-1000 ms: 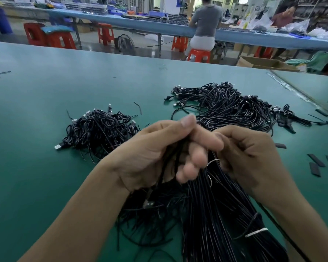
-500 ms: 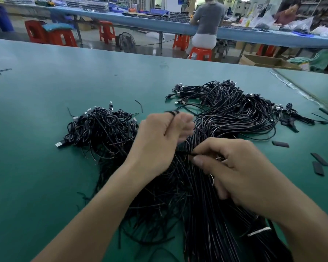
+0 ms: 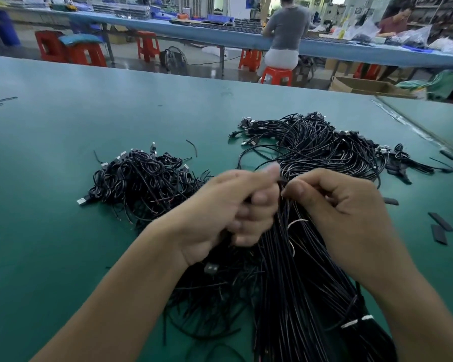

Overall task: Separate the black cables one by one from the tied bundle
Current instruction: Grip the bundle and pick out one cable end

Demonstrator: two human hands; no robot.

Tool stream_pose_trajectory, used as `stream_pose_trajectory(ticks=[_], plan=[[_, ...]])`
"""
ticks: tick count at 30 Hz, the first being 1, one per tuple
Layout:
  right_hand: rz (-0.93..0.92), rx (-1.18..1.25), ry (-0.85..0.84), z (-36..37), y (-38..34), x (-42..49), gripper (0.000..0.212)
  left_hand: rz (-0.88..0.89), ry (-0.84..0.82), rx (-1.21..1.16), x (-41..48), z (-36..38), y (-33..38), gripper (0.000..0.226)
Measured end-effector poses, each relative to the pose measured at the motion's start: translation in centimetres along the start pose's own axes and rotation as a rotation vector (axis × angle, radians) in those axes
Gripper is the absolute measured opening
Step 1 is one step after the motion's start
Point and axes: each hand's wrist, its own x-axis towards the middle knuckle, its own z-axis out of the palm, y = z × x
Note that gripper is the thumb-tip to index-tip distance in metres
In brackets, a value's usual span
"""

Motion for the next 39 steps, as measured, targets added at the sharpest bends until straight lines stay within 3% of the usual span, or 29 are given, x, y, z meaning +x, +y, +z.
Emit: stream_pose_trajectory(ticks=[2,4,6,9,12,14,15,18,23,28,39], plan=[[0.058,-0.003,-0.087,0.7,0.2,-0.2,0.017,0.077,-0.019,-0.311,0.3,0.0,0.4,0.04],[0.104,0.012,-0.176,1.4,0.3,-0.4,0.025,0.188,0.007,-0.56,0.7,0.1,0.5,0.037],[0.081,-0.04,-0.24,2.1,0.2,-0.7,0.026,0.323,0.137,-0.617,1.2,-0.1,0.2,0.037],[0.049,-0.199,-0.329,2.5,-0.3,-1.0,0.014,0.46,0.355,-0.343,1.8,-0.7,-0.8,0.038],[-0.009,-0.244,-0.294,1.8,-0.7,-0.8,0.021,0.442,0.596,0.196,1.9,-0.9,-2.0,0.032],[-0.061,-0.222,-0.218,1.1,-0.8,-0.5,0.012,0.285,0.54,0.438,1.7,-0.4,-2.3,0.027],[-0.071,-0.213,-0.182,0.8,-0.7,-0.4,0.006,0.181,0.471,0.511,1.6,-0.1,-2.3,0.036],[-0.04,-0.103,-0.099,-0.2,-0.3,-0.2,0.012,-0.037,0.262,0.468,1.2,0.6,-2.2,0.055],[-0.036,0.173,-0.079,-0.6,-0.1,0.0,0.011,-0.09,0.142,0.26,0.5,0.6,-1.3,0.057],[0.086,0.44,-0.124,-0.3,-0.1,0.1,0.016,-0.152,0.022,0.055,0.4,0.2,-0.8,0.053],[0.033,0.265,-0.275,-0.2,0.2,-0.1,0.015,-0.152,-0.014,-0.133,0.4,-0.2,-1.5,0.049]])
